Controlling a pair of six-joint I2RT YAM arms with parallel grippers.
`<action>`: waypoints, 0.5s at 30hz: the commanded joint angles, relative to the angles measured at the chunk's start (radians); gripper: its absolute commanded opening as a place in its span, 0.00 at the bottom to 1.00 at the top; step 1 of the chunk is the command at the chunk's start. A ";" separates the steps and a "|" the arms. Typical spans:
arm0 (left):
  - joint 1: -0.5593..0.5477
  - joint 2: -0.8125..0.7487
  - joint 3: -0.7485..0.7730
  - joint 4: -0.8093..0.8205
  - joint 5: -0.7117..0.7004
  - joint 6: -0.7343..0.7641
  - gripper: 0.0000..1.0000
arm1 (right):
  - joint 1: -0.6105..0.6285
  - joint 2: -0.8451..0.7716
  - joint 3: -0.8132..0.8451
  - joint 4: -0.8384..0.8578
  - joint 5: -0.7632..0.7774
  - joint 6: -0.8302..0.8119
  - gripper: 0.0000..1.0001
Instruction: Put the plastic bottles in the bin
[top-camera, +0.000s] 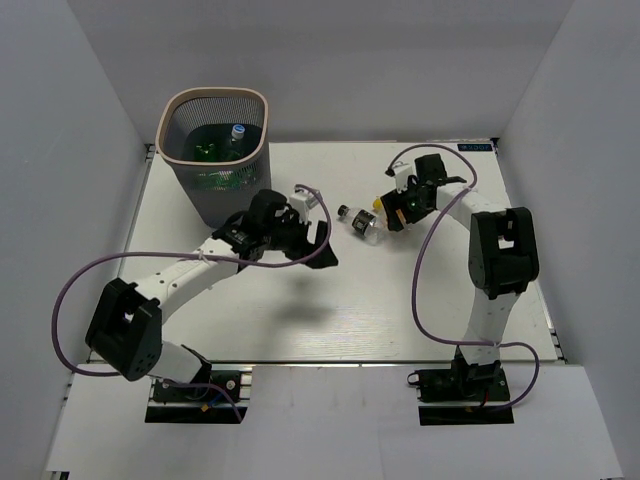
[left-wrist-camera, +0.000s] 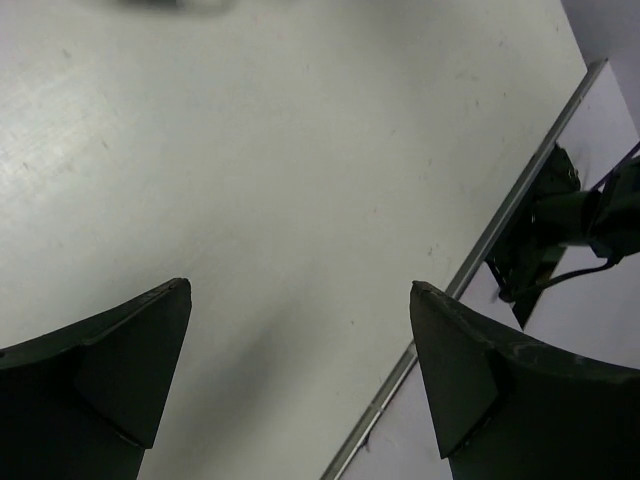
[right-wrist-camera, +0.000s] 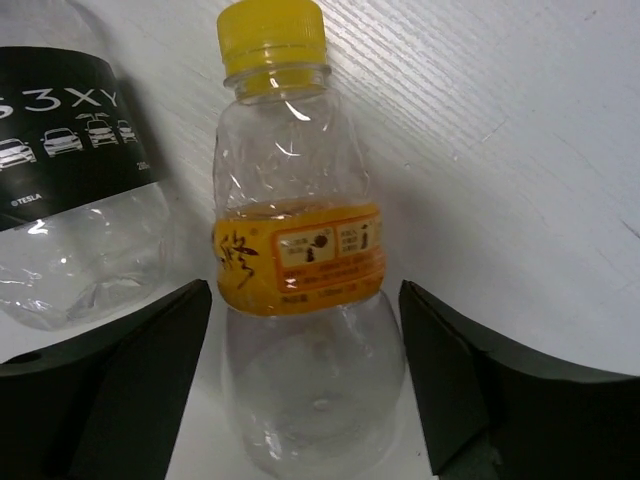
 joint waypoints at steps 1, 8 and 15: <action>-0.021 -0.086 -0.063 0.091 -0.002 -0.060 1.00 | 0.012 0.004 -0.001 -0.005 -0.024 -0.040 0.79; -0.059 -0.115 -0.149 0.115 -0.014 -0.096 1.00 | 0.000 -0.088 -0.008 -0.025 -0.048 -0.127 0.34; -0.078 -0.158 -0.271 0.189 -0.023 -0.149 1.00 | 0.020 -0.190 0.301 -0.140 -0.239 -0.132 0.06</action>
